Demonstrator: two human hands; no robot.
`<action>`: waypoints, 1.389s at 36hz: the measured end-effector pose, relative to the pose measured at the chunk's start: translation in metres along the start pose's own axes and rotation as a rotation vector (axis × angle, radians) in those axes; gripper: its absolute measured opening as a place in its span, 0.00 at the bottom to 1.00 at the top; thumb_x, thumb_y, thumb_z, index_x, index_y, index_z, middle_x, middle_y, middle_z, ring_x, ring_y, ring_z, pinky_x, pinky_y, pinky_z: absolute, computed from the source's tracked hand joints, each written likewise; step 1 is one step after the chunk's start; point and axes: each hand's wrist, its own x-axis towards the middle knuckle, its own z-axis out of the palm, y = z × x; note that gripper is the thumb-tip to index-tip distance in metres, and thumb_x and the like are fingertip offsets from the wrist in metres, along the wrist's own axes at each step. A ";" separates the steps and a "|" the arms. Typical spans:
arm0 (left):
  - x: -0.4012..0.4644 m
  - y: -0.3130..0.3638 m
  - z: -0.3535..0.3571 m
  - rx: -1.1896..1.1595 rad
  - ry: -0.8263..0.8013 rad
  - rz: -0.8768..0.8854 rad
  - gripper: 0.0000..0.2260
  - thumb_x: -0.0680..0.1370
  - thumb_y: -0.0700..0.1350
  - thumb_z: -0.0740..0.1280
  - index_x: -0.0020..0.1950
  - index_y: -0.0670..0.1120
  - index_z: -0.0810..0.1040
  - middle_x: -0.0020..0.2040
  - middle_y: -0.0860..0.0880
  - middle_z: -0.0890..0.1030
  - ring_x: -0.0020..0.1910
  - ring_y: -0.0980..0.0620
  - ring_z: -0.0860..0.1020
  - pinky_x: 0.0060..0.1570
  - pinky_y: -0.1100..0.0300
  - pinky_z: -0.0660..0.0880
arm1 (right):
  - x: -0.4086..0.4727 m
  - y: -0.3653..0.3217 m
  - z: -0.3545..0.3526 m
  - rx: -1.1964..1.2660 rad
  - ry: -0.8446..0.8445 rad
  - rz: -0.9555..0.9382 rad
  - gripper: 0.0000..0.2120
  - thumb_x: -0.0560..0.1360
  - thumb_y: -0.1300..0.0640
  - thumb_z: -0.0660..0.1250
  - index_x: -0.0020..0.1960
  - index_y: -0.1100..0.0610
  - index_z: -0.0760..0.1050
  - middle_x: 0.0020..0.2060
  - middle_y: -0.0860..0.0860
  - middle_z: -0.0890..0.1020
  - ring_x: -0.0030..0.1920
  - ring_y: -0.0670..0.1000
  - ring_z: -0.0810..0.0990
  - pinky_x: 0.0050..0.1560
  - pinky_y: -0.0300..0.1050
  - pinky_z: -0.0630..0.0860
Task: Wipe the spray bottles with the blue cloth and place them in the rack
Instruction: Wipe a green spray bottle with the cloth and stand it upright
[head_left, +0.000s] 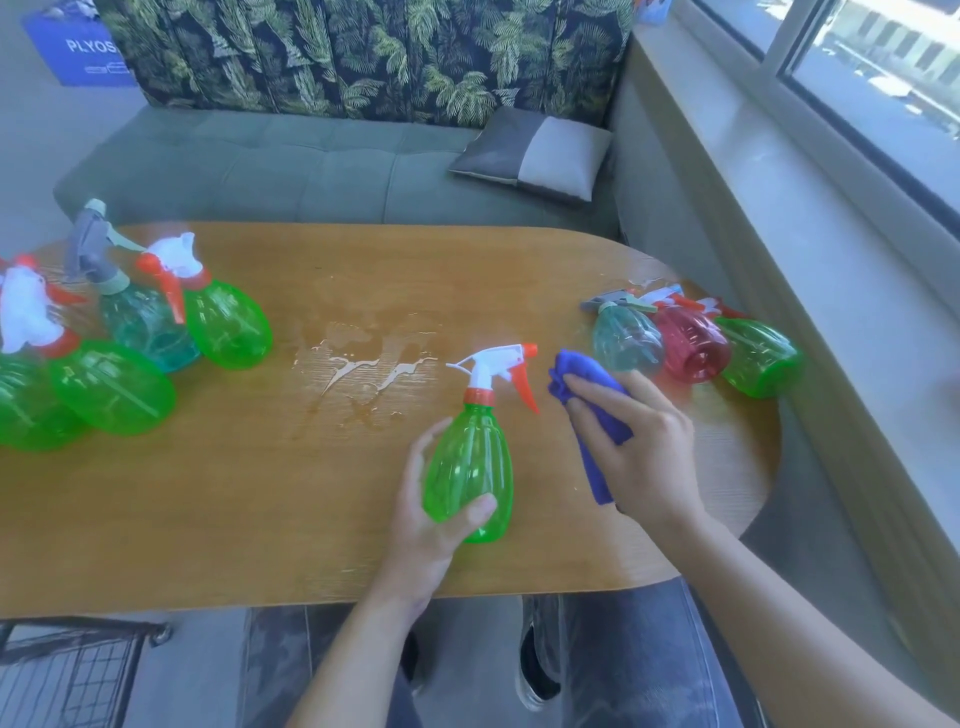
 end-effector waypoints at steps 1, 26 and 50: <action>0.000 0.000 0.000 -0.001 -0.003 -0.003 0.38 0.67 0.53 0.82 0.75 0.60 0.74 0.71 0.50 0.81 0.69 0.46 0.81 0.69 0.41 0.79 | 0.006 -0.002 0.001 0.001 0.006 0.007 0.10 0.80 0.53 0.73 0.60 0.49 0.86 0.42 0.43 0.76 0.40 0.47 0.76 0.43 0.45 0.75; 0.018 0.018 -0.005 -0.130 0.049 -0.009 0.37 0.67 0.53 0.84 0.74 0.63 0.76 0.74 0.49 0.79 0.74 0.42 0.77 0.73 0.39 0.75 | 0.062 -0.016 -0.001 -0.057 -0.165 0.026 0.13 0.81 0.47 0.69 0.64 0.44 0.84 0.41 0.46 0.77 0.41 0.48 0.78 0.45 0.48 0.77; 0.070 0.381 0.001 0.154 -0.140 0.750 0.44 0.71 0.61 0.80 0.83 0.57 0.63 0.74 0.60 0.79 0.73 0.57 0.78 0.68 0.63 0.76 | 0.231 -0.246 -0.147 0.775 -0.046 -0.189 0.10 0.80 0.58 0.71 0.56 0.45 0.86 0.50 0.41 0.87 0.52 0.40 0.84 0.50 0.29 0.74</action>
